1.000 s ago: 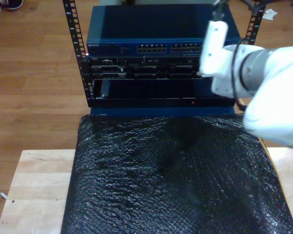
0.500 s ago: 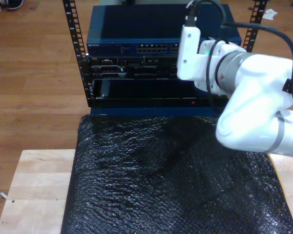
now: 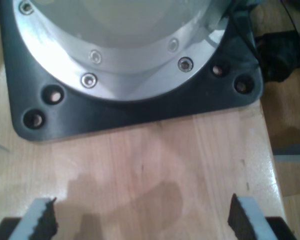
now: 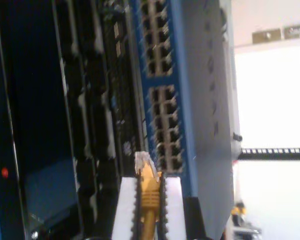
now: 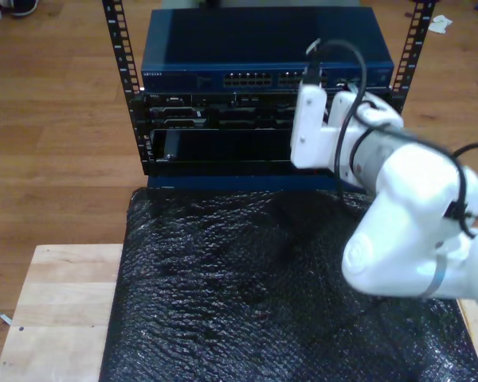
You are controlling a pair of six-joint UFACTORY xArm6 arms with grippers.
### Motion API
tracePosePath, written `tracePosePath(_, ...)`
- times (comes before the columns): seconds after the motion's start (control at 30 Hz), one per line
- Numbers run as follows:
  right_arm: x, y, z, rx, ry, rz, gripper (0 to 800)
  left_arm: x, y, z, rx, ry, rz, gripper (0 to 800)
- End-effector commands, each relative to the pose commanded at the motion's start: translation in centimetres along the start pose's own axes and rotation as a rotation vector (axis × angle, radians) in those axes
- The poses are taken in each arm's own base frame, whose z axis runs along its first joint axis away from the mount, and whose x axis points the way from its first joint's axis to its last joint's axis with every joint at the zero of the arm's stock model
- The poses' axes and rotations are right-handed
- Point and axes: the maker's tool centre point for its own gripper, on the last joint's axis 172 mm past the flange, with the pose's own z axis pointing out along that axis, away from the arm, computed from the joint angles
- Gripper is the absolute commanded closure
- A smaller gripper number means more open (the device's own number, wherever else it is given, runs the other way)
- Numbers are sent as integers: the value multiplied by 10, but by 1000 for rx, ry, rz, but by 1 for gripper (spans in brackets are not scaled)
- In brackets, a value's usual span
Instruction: Grab the cable and plug it in
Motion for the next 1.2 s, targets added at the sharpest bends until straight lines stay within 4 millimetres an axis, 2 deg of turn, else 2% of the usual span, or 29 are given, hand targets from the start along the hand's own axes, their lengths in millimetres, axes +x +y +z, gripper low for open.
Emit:
tracePosePath(0.17, 10, 4, 3, -22, 11, -19, 800, 0, 0, 0, 0, 0, 0, 0)
tracePosePath(0.47, 11, 0, 34, -49, -18, -25, 800, 0, 0, 0, 0, 0, 0, 0)
tracePosePath(0.6, 14, 19, 44, -92, -23, -9, 800, 0, 0, 0, 0, -2, 0, 0)
tracePosePath(0.73, 14, 26, 49, -103, -26, -26, 800, 0, 0, 0, 0, 0, 0, 0)
tracePosePath(0.9, 10, 8, 55, -86, -44, -123, 800, 0, 0, 0, 0, 0, 0, 0)
tracePosePath(1.2, 7, 2, 57, -116, -61, -141, 800, 0, 0, 0, 0, 0, 0, 0)
